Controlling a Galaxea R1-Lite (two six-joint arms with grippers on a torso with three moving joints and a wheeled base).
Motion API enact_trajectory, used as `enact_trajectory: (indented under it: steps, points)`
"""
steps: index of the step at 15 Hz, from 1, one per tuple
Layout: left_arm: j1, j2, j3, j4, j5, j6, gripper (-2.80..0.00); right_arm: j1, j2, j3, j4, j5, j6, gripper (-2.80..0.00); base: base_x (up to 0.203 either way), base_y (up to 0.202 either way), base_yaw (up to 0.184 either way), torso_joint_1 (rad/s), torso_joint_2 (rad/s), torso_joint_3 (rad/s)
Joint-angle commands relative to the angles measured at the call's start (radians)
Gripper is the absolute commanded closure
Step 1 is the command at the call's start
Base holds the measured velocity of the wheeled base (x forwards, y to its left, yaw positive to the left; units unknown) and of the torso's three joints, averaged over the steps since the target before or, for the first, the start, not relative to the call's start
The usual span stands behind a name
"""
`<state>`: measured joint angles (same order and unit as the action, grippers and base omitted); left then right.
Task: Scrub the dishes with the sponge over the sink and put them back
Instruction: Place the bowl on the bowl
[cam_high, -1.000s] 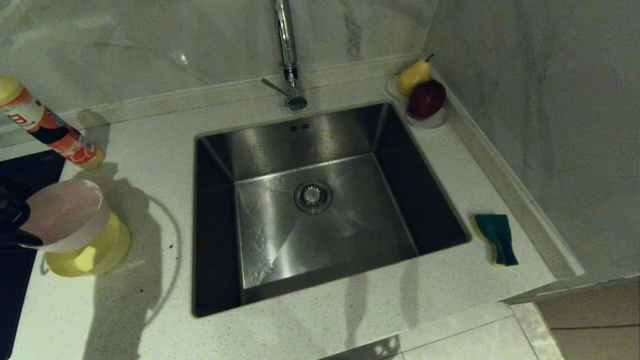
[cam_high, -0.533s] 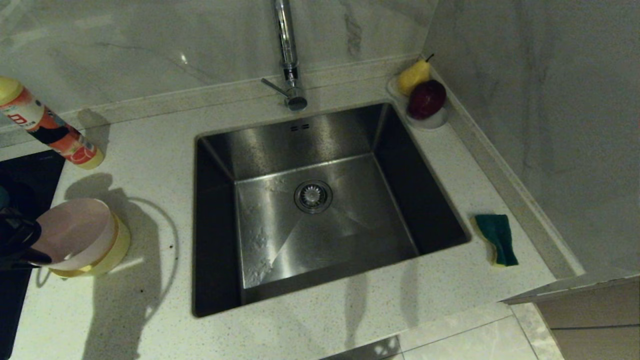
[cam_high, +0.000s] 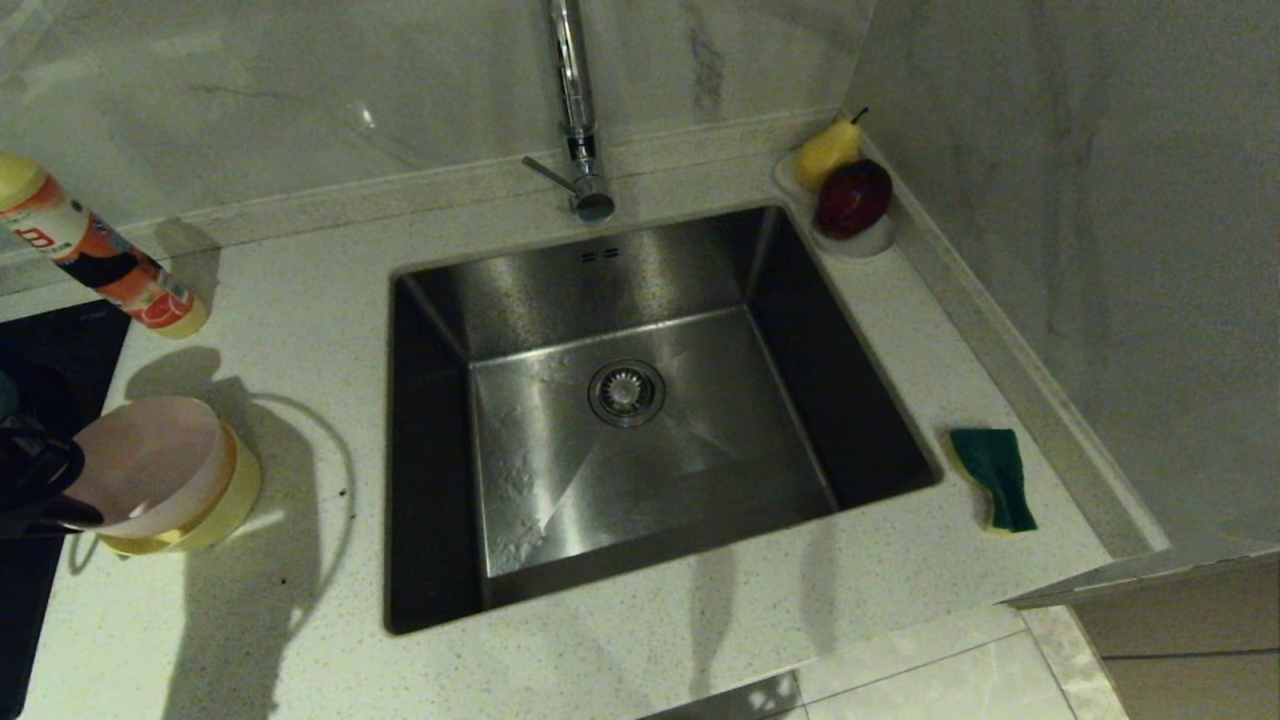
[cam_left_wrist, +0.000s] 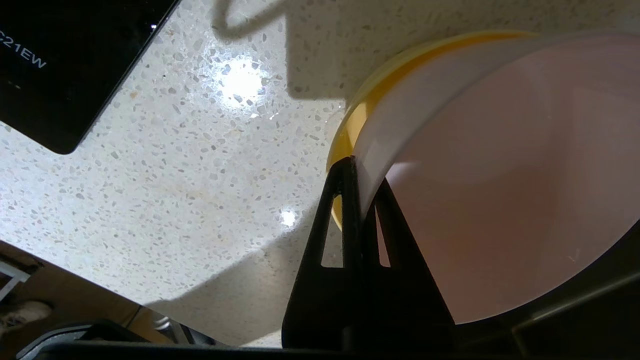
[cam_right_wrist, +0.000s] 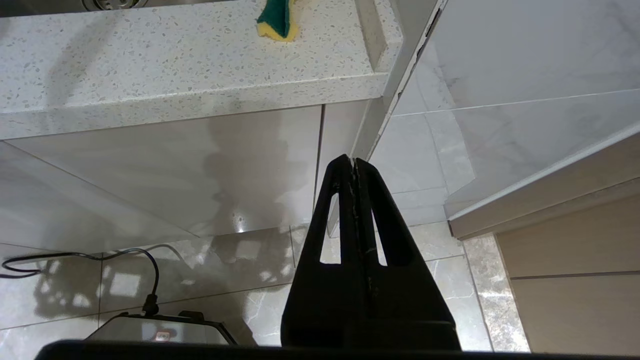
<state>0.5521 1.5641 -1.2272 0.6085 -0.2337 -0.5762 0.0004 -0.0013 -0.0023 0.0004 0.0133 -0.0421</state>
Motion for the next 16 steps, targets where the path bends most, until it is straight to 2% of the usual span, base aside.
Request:
enact_trajectory:
  steps: [1,7,11,12,14,16]
  points:
    - [0.0,0.004,0.006,0.004,-0.003,-0.001,-2.8,0.0,0.0,0.001,0.0,0.0,-0.001,0.0,0.0,0.0,0.0,0.0,0.0,0.0]
    - [0.0,-0.035,-0.033,0.011,-0.018,-0.019,-2.8,0.001,0.0,-0.001,0.0,0.0,-0.001,0.0,0.0,0.0,0.0,0.0,0.0,0.0]
    - [0.0,-0.113,-0.153,0.043,-0.02,-0.073,-2.8,0.001,0.0,0.001,0.0,0.0,-0.001,0.0,0.0,0.0,0.0,0.0,0.0,0.0]
    - [0.0,-0.126,-0.194,0.072,-0.017,-0.084,0.0,0.001,0.0,0.0,0.0,0.0,-0.001,0.0,0.0,0.0,0.0,0.0,0.0,0.0]
    - [0.0,-0.135,-0.282,0.151,0.013,-0.116,0.0,0.0,0.0,0.0,0.0,0.0,-0.001,0.0,0.0,0.0,0.0,0.0,0.0,0.0]
    - [0.004,-0.141,-0.326,0.191,0.095,-0.14,0.0,0.001,0.0,0.0,0.0,0.0,-0.001,0.0,0.0,0.0,0.0,0.0,0.0,0.0]
